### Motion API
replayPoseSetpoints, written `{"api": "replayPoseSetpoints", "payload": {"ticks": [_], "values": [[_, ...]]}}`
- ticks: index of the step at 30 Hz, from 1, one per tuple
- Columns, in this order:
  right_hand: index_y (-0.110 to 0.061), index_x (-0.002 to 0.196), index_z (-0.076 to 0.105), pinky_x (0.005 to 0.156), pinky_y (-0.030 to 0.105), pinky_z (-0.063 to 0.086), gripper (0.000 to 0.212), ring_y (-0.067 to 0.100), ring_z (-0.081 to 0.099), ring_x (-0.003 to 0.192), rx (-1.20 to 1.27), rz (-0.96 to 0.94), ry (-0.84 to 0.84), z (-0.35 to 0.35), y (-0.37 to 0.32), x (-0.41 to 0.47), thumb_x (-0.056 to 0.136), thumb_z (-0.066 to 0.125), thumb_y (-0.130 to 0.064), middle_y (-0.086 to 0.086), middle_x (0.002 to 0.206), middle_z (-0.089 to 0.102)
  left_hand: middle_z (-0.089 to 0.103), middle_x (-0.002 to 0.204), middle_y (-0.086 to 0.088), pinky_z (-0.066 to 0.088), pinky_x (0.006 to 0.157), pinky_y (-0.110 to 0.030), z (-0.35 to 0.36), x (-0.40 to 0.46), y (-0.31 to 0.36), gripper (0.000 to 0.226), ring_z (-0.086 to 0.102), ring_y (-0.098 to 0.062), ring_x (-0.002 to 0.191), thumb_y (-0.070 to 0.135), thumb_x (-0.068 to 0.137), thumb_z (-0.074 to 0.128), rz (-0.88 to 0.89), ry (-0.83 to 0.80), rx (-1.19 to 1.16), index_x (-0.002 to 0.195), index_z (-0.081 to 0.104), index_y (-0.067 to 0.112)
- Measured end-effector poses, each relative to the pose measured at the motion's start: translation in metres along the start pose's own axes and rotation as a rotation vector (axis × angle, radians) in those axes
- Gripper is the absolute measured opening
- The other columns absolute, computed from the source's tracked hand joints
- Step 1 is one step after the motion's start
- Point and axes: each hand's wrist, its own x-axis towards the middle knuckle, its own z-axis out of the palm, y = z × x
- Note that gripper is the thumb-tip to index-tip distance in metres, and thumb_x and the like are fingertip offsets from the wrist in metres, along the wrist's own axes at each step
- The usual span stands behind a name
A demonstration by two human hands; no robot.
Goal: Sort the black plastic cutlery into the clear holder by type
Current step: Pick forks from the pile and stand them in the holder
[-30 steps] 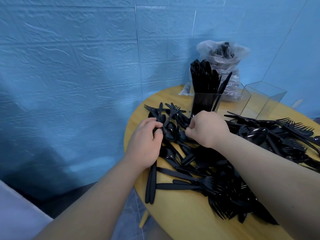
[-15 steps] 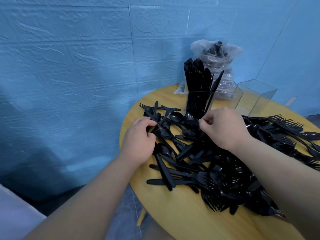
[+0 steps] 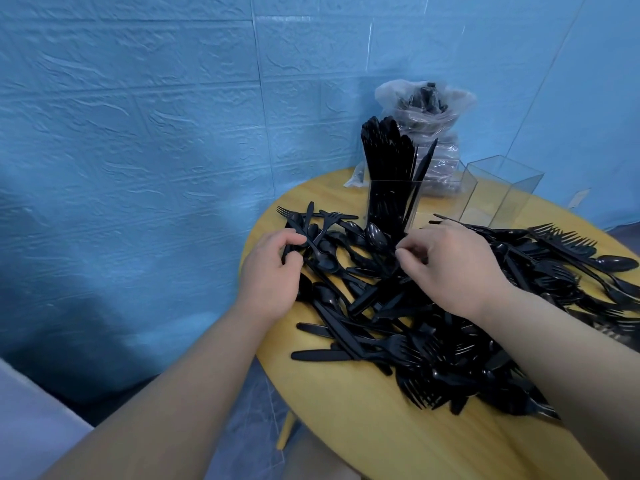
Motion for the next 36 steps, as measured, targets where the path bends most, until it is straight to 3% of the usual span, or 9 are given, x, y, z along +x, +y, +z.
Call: {"api": "replayPoseSetpoints", "payload": {"ticks": [4,8,13,17,21,27,32,36], "values": [[-0.021,0.084,0.072,0.067,0.027,0.039,0.013,0.02,0.053,0.079,-0.036,-0.008,0.09,-0.019,0.016,-0.024,0.087,0.06,-0.023,-0.008,0.077,0.066,0.051,0.126,0.017,0.037,0.1,-0.029,0.0,-0.004,0.001,0.023,0.048,-0.012,0.12,0.017,0.094,0.048,0.094,0.0,0.12,0.099,0.062,0.034],[-0.017,0.092,0.073,0.074,0.03,0.043,0.013,0.024,0.055,0.083,-0.067,0.049,0.163,-0.037,0.037,-0.048,0.084,0.063,-0.014,-0.002,0.084,0.069,0.053,0.132,0.014,0.028,0.111,-0.035,0.008,-0.015,0.03,0.024,0.038,-0.012,0.128,0.024,0.093,0.051,0.285,-0.032,0.28,0.11,0.066,0.03],[-0.015,0.096,0.073,0.066,0.028,0.038,0.015,0.02,0.045,0.08,-0.12,0.142,0.218,-0.047,0.061,-0.082,0.085,0.062,-0.016,-0.001,0.087,0.069,0.043,0.142,0.015,0.029,0.11,-0.044,0.046,-0.038,0.076,0.037,0.026,-0.014,0.135,0.044,0.093,0.049,0.469,-0.287,0.482,0.128,0.056,0.035],[-0.013,0.094,0.073,0.073,0.032,0.043,0.013,0.028,0.052,0.087,-0.144,0.22,0.269,-0.05,0.076,-0.107,0.084,0.065,-0.017,0.001,0.086,0.069,0.041,0.144,0.009,0.034,0.109,-0.045,0.073,-0.041,0.088,0.049,0.031,-0.019,0.135,0.046,0.091,0.054,0.386,-0.379,0.632,0.137,0.045,0.033],[-0.012,0.092,0.073,0.079,0.026,0.032,0.013,0.028,0.05,0.088,-0.141,0.272,0.293,-0.05,0.093,-0.125,0.085,0.063,-0.017,0.002,0.084,0.068,0.049,0.139,0.005,0.041,0.103,-0.044,0.08,-0.032,0.086,0.048,0.041,-0.022,0.128,0.042,0.089,0.06,0.355,-0.296,0.69,0.135,0.048,0.032],[-0.013,0.106,0.07,0.084,0.034,0.04,0.023,0.03,0.048,0.103,-0.125,0.328,0.189,-0.049,0.096,-0.123,0.089,0.058,-0.023,0.004,0.099,0.067,0.052,0.135,0.002,0.043,0.102,-0.044,0.098,-0.025,0.097,0.055,0.046,-0.023,0.126,0.05,0.083,0.064,0.369,-0.258,0.683,0.133,0.051,0.03],[-0.021,0.126,0.059,0.09,0.031,0.039,0.034,0.023,0.047,0.112,-0.097,0.298,0.038,-0.053,0.095,-0.103,0.095,0.046,-0.031,0.0,0.118,0.06,0.063,0.113,0.007,0.051,0.081,-0.033,0.101,-0.015,0.102,0.033,0.059,-0.017,0.102,0.04,0.089,0.06,0.403,-0.211,0.688,0.12,0.062,0.027],[-0.021,0.127,0.056,0.092,0.03,0.04,0.034,0.02,0.047,0.114,-0.059,0.257,0.006,-0.052,0.096,-0.093,0.095,0.048,-0.03,-0.002,0.118,0.059,0.068,0.099,0.008,0.051,0.081,-0.03,0.093,0.002,0.098,0.023,0.062,-0.014,0.09,0.032,0.09,0.061,0.29,-0.134,0.591,0.111,0.066,0.024]]}}
